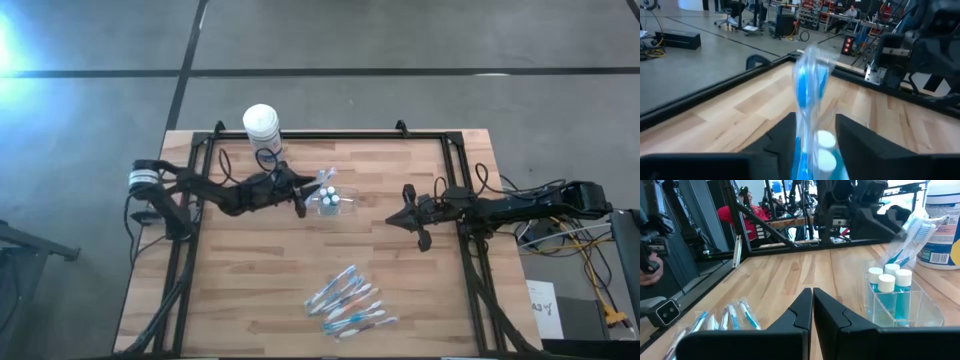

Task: Pick & Place toothbrushing station
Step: Put the blue toothbrush into the transparent organizer

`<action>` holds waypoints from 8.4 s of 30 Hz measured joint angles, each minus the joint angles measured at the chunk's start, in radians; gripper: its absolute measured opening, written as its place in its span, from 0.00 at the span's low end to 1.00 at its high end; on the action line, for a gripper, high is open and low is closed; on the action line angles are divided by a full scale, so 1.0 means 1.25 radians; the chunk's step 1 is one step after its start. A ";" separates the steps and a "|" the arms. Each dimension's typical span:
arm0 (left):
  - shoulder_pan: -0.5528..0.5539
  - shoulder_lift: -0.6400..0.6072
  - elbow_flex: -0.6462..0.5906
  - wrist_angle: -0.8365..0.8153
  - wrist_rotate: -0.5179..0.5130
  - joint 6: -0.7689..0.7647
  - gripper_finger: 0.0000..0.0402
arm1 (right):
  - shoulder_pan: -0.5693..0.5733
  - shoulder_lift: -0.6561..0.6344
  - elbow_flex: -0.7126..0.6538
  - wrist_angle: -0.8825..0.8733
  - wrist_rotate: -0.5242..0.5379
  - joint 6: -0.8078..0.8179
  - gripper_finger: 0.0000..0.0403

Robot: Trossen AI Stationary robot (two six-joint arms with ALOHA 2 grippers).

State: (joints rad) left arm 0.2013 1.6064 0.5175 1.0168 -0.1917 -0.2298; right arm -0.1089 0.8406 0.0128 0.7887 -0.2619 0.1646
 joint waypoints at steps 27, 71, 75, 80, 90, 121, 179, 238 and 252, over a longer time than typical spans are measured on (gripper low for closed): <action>-0.397 -0.181 0.223 -0.685 0.029 -0.155 0.36 | 0.000 0.000 0.000 -0.012 0.000 0.009 0.03; -0.393 0.476 0.921 -1.342 0.064 -0.179 0.44 | 0.000 0.000 0.000 -0.042 0.001 0.007 0.03; -0.392 0.473 0.922 -1.344 0.063 -0.172 0.26 | 0.000 0.000 0.000 -0.042 0.001 0.008 0.03; -0.392 0.472 0.926 -1.344 0.065 -0.142 0.04 | 0.000 0.000 0.000 -0.042 -0.001 0.013 0.03; -0.394 0.398 0.914 -1.378 -0.089 -0.083 0.01 | 0.000 0.000 0.000 -0.041 -0.001 0.006 0.03; -0.393 0.032 0.544 -0.707 -0.312 0.086 0.00 | 0.193 0.136 0.099 0.105 0.180 -0.048 0.46; -0.305 0.652 1.242 -1.559 -0.087 -0.252 0.59 | 0.161 -0.085 0.035 -0.121 0.212 -0.015 0.47; -0.407 0.091 0.524 -0.464 -0.193 0.205 0.03 | 0.262 0.378 0.245 0.286 0.143 -0.165 0.55; -0.407 0.091 0.523 -0.483 -0.190 0.182 0.03 | 0.265 0.403 0.257 0.344 0.129 -0.168 0.41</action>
State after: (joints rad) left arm -0.3069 1.7199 1.1717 0.4132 -0.4291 -0.0021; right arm 0.2226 1.3445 0.3336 1.2190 -0.1007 -0.0458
